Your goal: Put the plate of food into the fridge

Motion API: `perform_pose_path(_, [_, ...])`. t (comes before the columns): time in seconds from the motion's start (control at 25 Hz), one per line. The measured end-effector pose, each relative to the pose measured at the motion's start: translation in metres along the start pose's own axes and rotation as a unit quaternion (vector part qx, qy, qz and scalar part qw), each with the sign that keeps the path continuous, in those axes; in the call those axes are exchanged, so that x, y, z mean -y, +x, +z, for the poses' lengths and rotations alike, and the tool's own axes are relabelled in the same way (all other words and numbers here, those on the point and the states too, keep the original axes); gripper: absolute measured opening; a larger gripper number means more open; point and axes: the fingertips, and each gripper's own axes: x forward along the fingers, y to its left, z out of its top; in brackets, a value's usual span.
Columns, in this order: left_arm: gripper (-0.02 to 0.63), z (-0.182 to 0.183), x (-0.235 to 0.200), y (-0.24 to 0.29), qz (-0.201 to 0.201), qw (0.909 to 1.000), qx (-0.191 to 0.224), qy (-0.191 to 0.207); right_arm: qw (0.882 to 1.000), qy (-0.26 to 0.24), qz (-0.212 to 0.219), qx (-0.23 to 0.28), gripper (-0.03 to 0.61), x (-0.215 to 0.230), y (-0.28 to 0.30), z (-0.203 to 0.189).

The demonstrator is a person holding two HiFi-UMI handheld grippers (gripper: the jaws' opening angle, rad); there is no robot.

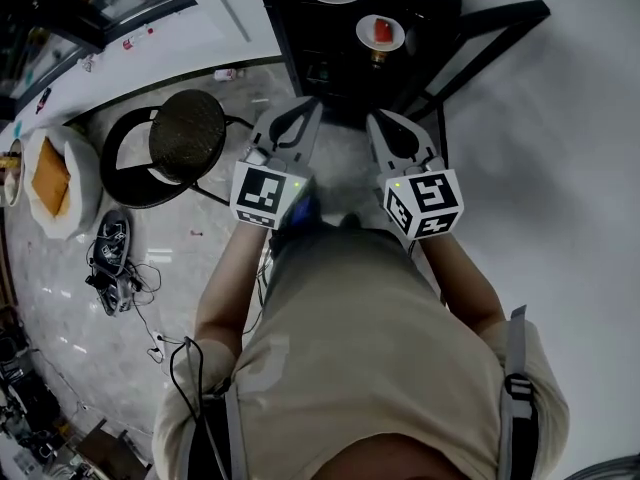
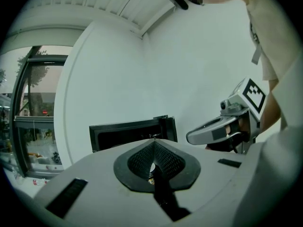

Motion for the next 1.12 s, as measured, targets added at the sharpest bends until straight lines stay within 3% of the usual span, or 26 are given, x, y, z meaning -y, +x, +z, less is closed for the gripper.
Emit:
perform_pose_path(0.32, [0.011, 0.013, 0.024, -0.029, 0.022, 0.9995, 0.003, 0.022, 0.999, -0.035, 0.038, 0.012, 0.028, -0.032, -0.018, 0.000])
perform_pose_path(0.6, [0.011, 0.009, 0.029, -0.046, 0.024, 0.9996, -0.006, 0.017, 0.999, -0.019, 0.045, 0.008, 0.027, -0.046, -0.027, -0.009])
perform_pose_path(0.84, [0.011, -0.001, 0.014, -0.074, 0.030, 0.9994, -0.011, 0.010, 0.998, -0.026, 0.056, -0.009, 0.023, -0.075, -0.014, -0.017])
perform_pose_path(1.12, [0.011, -0.004, -0.026, -0.134, 0.061, 0.9980, -0.005, 0.012, 0.994, -0.044, 0.094, -0.012, 0.021, -0.144, 0.012, -0.013])
